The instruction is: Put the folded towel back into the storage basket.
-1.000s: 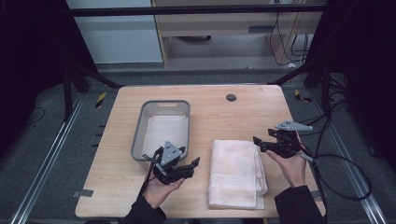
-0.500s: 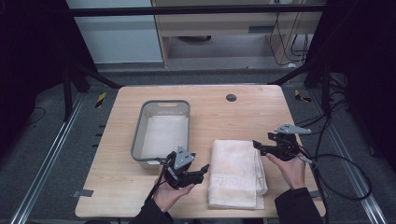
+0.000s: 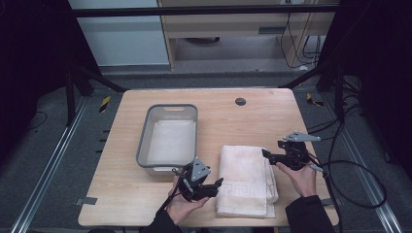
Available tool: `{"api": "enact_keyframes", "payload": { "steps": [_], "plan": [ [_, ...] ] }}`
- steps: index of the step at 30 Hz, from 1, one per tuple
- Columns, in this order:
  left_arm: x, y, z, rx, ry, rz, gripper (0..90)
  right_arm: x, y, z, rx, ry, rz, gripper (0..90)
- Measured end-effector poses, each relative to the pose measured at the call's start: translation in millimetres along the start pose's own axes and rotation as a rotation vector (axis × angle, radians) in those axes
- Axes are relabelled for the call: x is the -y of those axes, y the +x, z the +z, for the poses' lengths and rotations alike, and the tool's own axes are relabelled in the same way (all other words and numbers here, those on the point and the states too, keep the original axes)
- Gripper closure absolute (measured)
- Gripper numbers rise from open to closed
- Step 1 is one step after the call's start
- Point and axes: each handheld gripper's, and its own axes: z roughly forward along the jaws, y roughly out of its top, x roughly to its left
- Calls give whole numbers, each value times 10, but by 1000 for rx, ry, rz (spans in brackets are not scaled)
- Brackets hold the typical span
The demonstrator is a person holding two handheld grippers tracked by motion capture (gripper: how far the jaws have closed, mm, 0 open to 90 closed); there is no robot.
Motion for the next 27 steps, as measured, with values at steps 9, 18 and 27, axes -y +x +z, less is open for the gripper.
{"api": "enact_keyframes", "payload": {
  "steps": [9,18,27],
  "plan": [
    [58,-33,96,21,28,-9,388,58,-21,48,-6,23,10,239],
    [138,-101,243,36,67,-9,371,124,-5,162,-18,60,16,242],
    [203,-134,355,44,84,-16,350,179,28,297,-24,94,17,236]
  ]
}}
